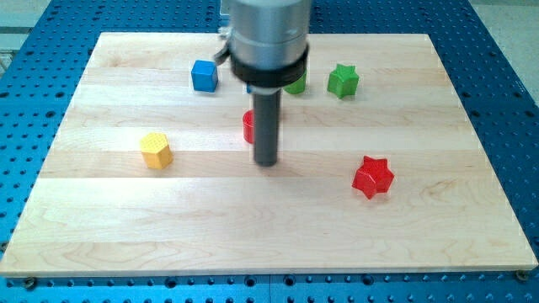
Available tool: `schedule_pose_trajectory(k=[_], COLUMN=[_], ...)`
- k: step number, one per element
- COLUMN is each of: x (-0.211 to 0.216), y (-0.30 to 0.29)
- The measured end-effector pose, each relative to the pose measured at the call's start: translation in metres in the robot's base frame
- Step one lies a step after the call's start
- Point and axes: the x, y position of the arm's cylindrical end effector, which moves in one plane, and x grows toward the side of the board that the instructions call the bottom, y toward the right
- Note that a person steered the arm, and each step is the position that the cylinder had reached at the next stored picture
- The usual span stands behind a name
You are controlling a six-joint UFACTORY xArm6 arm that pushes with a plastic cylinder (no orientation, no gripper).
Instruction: Push the hexagon to the bottom left of the red circle
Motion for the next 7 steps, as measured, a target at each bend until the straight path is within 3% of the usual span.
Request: schedule_pose_trajectory(k=[1,4,5,6,7], x=[0.018,0.022,0.036,0.002,-0.035], y=[-0.060,-0.109,-0.172,-0.209,-0.178])
